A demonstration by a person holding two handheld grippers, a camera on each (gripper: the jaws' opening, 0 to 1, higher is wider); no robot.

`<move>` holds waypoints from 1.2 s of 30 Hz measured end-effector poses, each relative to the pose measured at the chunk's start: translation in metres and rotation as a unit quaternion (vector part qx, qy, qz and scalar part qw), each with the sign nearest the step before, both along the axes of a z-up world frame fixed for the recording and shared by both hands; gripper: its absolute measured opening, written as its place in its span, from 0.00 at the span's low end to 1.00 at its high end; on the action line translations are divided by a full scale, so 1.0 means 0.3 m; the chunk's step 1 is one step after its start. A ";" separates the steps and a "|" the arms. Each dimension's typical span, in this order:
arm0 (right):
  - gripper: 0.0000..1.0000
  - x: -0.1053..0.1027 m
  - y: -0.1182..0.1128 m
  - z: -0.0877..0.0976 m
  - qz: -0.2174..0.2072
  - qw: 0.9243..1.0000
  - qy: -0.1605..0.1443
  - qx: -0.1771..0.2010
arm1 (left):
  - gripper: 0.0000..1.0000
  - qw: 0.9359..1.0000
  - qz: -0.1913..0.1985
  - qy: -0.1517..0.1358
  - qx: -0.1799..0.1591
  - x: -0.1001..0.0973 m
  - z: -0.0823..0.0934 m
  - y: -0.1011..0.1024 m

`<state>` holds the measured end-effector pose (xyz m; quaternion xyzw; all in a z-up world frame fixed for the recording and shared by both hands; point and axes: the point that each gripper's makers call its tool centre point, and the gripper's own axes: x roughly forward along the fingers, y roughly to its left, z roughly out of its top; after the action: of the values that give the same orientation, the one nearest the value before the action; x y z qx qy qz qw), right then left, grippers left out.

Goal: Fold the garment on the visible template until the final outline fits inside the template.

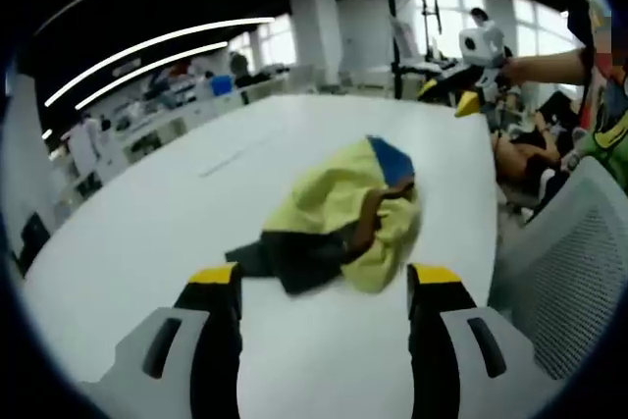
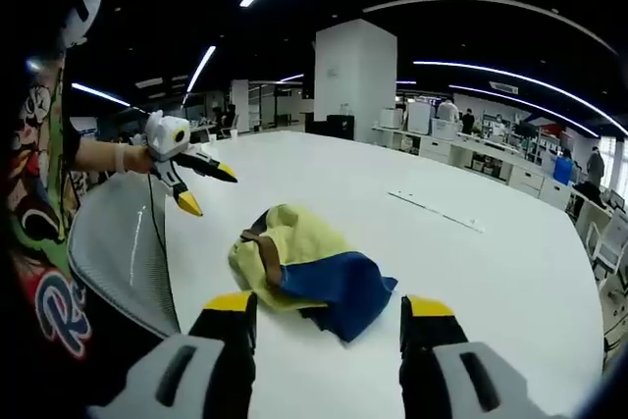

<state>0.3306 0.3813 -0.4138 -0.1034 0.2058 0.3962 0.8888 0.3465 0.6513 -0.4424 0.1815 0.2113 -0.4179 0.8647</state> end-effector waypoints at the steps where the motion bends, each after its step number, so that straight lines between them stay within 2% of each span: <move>1: 0.56 0.001 0.000 -0.005 0.001 1.000 0.001 -0.003 | 0.62 1.000 -0.001 -0.001 0.002 0.001 -0.001 -0.001; 13: 0.52 0.008 0.021 -0.028 0.013 1.000 0.002 -0.014 | 0.56 1.000 -0.012 -0.010 0.018 0.009 -0.024 -0.014; 15: 0.52 0.006 0.023 -0.033 0.013 1.000 0.009 -0.011 | 0.57 1.000 -0.009 -0.009 0.021 0.013 -0.028 -0.012; 28: 0.52 0.012 0.012 -0.051 0.007 1.000 0.008 -0.011 | 0.53 1.000 -0.010 -0.004 0.019 0.027 -0.056 -0.016; 32: 0.52 0.007 0.006 -0.056 0.009 1.000 0.008 -0.015 | 0.58 1.000 -0.014 -0.003 0.022 0.021 -0.061 -0.015; 34: 0.55 0.005 0.004 -0.055 0.009 1.000 0.008 -0.016 | 0.63 1.000 -0.014 -0.003 0.022 0.021 -0.061 -0.013; 36: 0.58 0.005 0.003 -0.049 0.008 1.000 0.004 -0.013 | 0.65 1.000 -0.013 -0.004 0.022 0.021 -0.058 -0.007</move>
<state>0.3321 0.3823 -0.4286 -0.1146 0.2137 0.4012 0.8833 0.3529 0.6492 -0.4597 0.2046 0.2143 -0.4234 0.8561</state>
